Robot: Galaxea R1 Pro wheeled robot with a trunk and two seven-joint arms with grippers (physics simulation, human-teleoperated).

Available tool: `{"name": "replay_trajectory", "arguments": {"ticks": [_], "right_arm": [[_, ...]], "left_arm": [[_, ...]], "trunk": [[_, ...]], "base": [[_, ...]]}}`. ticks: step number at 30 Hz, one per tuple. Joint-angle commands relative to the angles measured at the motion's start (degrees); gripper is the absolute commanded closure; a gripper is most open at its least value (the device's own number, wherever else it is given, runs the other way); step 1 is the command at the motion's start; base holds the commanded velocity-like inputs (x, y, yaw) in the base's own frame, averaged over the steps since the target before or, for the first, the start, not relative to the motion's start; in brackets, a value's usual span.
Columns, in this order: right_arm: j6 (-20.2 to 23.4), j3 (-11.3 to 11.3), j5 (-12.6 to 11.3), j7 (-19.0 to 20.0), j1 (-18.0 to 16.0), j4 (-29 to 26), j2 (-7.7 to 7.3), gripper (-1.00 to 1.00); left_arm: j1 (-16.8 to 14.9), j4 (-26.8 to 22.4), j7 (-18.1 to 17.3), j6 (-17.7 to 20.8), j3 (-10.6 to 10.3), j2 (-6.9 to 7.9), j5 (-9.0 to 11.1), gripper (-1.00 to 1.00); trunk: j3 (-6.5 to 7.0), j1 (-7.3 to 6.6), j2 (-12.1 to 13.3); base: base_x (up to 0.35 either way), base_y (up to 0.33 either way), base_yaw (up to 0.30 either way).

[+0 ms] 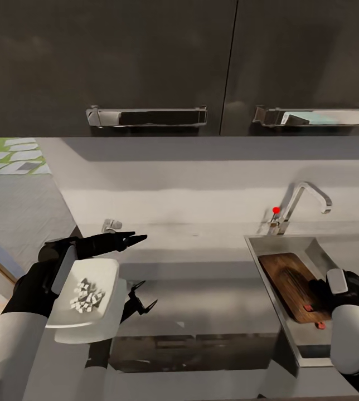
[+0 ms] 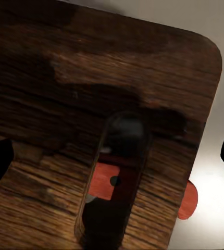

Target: In the kitchen, take the Vidalia onion out of the sink, dice it on the chopping board with the paring knife, put the diced onion into the bowl on the countertop, then place both the paring knife and the chopping board into the sink.

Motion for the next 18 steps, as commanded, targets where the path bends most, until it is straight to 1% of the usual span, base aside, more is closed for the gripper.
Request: {"name": "replay_trajectory", "arguments": {"ticks": [1,3,4,6,7,8,9,11,12,18], "right_arm": [[0.11,1.14,-0.59,0.59,-0.05,-0.07,0.00,-1.00],[0.12,2.27,-0.59,1.99,-0.05,-0.07,0.00,-1.00],[0.14,3.45,-0.59,3.64,-0.05,-0.07,0.00,-1.00],[0.14,4.68,-0.59,5.40,-0.05,-0.07,0.00,-1.00],[0.15,5.99,-0.55,7.07,-0.05,-0.07,0.00,-1.00],[0.15,6.72,-0.54,7.85,-0.05,-0.07,0.00,-1.00],[0.15,8.30,-0.53,9.19,-0.05,-0.07,0.00,-1.00],[0.16,9.86,-0.52,10.17,-0.05,-0.07,0.00,-1.00],[0.16,11.21,-0.51,10.81,-0.05,-0.07,0.00,-1.00],[0.16,14.77,-0.50,11.96,-0.05,-0.09,0.00,-1.00]], "left_arm": [[-0.05,0.00,-0.06,0.36,0.02,0.01,0.23,-1.00],[-0.05,0.00,-0.06,0.36,0.02,0.00,0.23,-1.00],[-0.05,0.00,-0.06,0.36,0.02,0.00,0.23,-1.00],[-0.05,0.00,-0.06,0.36,0.02,0.00,0.23,-1.00],[-0.05,0.00,-0.06,0.36,0.02,0.00,0.23,-1.00],[-0.05,0.00,-0.06,0.36,0.02,0.00,0.23,-1.00],[-0.05,0.00,-0.06,0.36,0.00,0.00,0.23,-1.00],[-0.05,0.00,-0.06,0.36,-0.03,0.00,0.23,-1.00],[-0.05,0.00,-0.06,0.36,-0.04,0.00,0.23,-1.00],[-0.05,0.00,-0.06,0.36,-0.03,0.00,0.23,-1.00]], "trunk": [[-0.11,0.03,-0.12],[-0.11,0.03,-0.12],[-0.11,0.03,-0.12],[-0.11,0.03,-0.12],[-0.11,0.03,-0.12],[-0.11,0.03,-0.12],[-0.11,0.03,-0.12],[-0.11,0.03,-0.12],[-0.11,0.03,-0.12],[-0.11,0.03,-0.12]], "base": [[0.000,0.000,0.000],[0.000,0.000,0.000],[0.000,0.000,0.000],[0.000,0.000,0.000],[0.000,0.000,0.000],[0.000,0.000,0.000],[0.000,0.000,0.000],[0.000,0.000,0.000],[0.000,0.000,0.000],[0.000,0.000,0.000]]}}
